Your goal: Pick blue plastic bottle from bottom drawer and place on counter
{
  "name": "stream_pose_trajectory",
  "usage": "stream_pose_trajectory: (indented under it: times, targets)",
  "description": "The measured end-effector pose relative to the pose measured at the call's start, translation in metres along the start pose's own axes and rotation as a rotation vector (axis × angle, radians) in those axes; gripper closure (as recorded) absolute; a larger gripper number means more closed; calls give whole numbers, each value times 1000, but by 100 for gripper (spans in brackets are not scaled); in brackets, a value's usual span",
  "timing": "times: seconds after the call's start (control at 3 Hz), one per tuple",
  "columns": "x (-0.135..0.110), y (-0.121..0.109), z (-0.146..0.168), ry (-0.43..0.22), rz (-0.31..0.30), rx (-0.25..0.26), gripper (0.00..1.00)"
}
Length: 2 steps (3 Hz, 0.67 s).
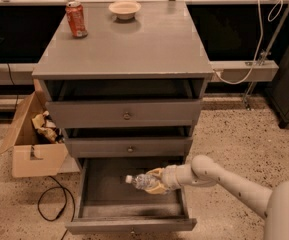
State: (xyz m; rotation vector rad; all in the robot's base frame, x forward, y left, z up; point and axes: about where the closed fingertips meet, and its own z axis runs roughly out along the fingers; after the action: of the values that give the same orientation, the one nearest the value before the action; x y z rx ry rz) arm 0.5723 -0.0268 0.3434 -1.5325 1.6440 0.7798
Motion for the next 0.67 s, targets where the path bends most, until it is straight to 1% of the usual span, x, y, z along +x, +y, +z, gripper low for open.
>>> stream_pose_trajectory:
  times: [0.33,0.67]
  targets:
    - [-45,3,-18,-5,-69,9,100]
    - [-131,11,-56,39,-187,20,100]
